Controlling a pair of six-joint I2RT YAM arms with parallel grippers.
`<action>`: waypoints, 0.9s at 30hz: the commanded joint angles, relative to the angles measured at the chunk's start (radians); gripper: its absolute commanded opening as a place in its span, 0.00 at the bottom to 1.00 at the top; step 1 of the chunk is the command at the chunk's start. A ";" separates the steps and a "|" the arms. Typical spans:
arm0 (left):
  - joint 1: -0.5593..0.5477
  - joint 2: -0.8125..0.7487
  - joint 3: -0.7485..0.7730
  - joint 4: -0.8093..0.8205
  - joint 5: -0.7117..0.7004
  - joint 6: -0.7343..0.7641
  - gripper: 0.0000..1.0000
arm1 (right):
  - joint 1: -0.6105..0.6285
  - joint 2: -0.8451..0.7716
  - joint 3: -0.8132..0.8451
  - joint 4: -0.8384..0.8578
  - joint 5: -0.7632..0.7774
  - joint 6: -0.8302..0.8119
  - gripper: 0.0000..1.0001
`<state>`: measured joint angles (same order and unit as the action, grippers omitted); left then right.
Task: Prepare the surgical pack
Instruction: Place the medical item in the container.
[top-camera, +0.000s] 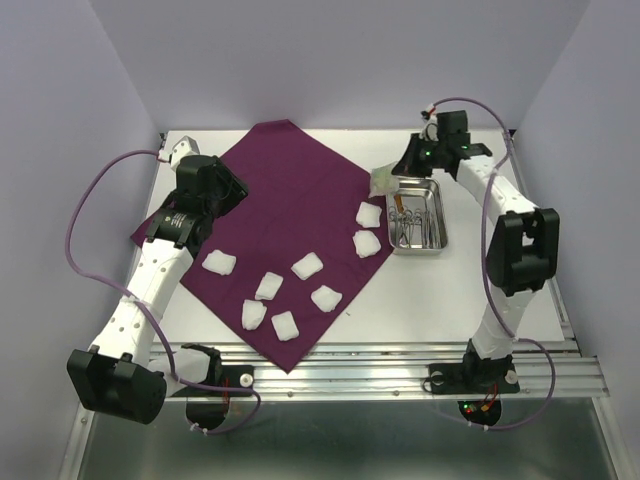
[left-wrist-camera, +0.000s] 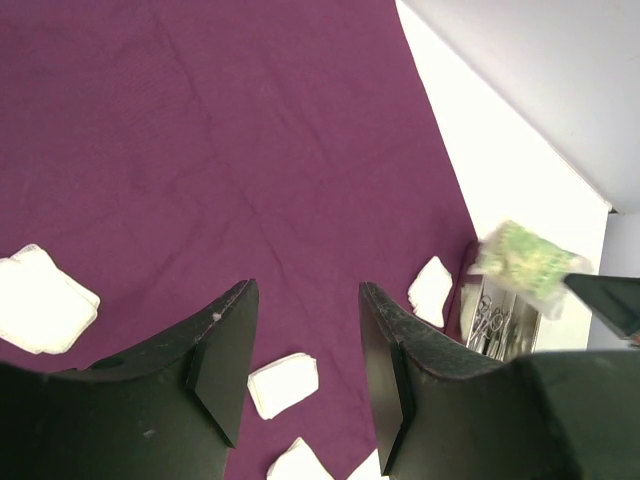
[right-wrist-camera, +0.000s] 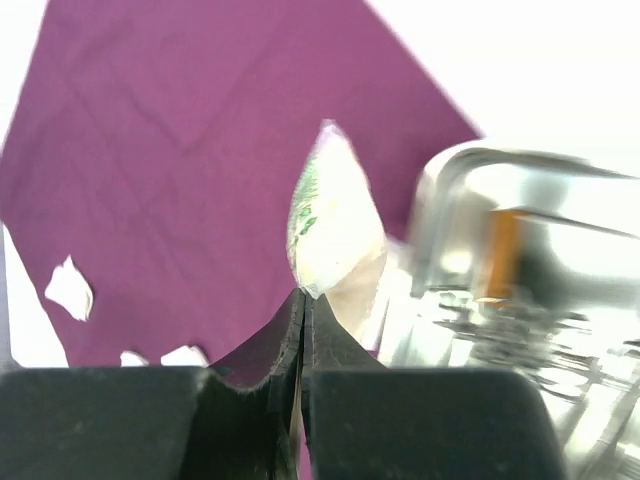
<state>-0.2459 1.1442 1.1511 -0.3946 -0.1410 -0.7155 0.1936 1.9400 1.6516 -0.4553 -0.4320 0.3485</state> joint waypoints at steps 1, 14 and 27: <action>0.005 -0.017 -0.001 0.013 -0.006 0.010 0.55 | -0.094 -0.084 -0.012 -0.008 -0.102 -0.046 0.01; 0.005 -0.015 -0.001 0.008 -0.005 0.002 0.55 | -0.229 -0.059 -0.035 -0.022 -0.226 -0.094 0.01; 0.005 -0.001 -0.007 0.008 0.011 -0.009 0.54 | -0.250 0.097 0.028 -0.083 -0.246 -0.141 0.01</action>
<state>-0.2459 1.1469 1.1511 -0.3946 -0.1337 -0.7193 -0.0525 1.9965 1.6352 -0.5098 -0.6647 0.2424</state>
